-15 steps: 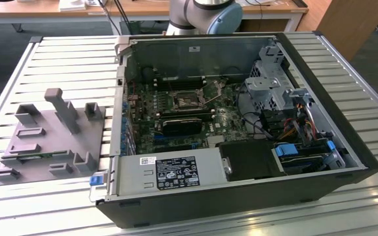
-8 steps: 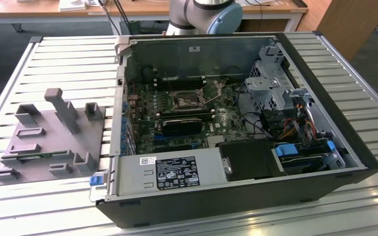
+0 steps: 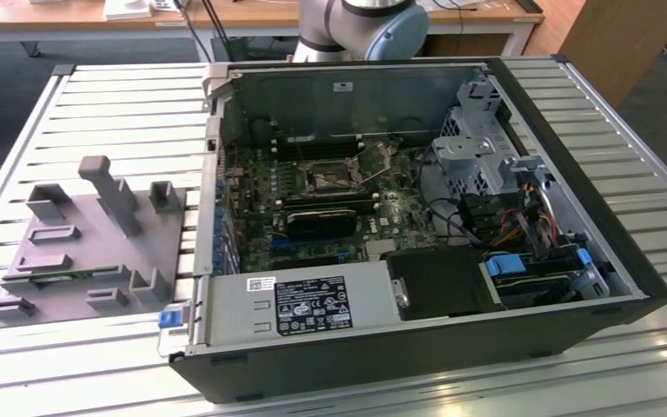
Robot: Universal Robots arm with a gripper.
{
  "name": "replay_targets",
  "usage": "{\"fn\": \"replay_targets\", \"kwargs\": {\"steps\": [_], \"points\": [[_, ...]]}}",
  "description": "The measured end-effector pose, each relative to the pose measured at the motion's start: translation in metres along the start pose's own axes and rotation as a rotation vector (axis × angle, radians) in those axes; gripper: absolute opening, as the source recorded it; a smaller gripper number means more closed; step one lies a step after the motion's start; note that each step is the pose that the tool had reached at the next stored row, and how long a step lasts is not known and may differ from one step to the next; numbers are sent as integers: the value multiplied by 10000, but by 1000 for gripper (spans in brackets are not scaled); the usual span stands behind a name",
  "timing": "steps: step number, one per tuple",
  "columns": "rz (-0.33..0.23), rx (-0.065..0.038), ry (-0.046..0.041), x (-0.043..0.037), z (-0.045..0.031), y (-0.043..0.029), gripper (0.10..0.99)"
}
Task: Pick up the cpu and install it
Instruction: 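Pick up the cpu and move it towards the insertion slot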
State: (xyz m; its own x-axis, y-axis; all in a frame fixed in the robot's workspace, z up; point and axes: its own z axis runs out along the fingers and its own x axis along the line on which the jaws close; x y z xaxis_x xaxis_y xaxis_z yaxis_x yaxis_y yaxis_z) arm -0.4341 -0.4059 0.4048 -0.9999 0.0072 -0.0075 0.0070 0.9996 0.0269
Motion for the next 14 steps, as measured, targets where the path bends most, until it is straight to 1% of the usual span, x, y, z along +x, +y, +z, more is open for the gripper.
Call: {"fn": "replay_targets", "kwargs": {"steps": [3, 8, 10, 14], "points": [[0, -1, -2, -108, 2, 1, 541], [-1, -1, -2, -320, 6, 2, 541], [1, -1, -2, -386, 7, 3, 541], [0, -1, -2, -550, 14, 4, 541]]}}
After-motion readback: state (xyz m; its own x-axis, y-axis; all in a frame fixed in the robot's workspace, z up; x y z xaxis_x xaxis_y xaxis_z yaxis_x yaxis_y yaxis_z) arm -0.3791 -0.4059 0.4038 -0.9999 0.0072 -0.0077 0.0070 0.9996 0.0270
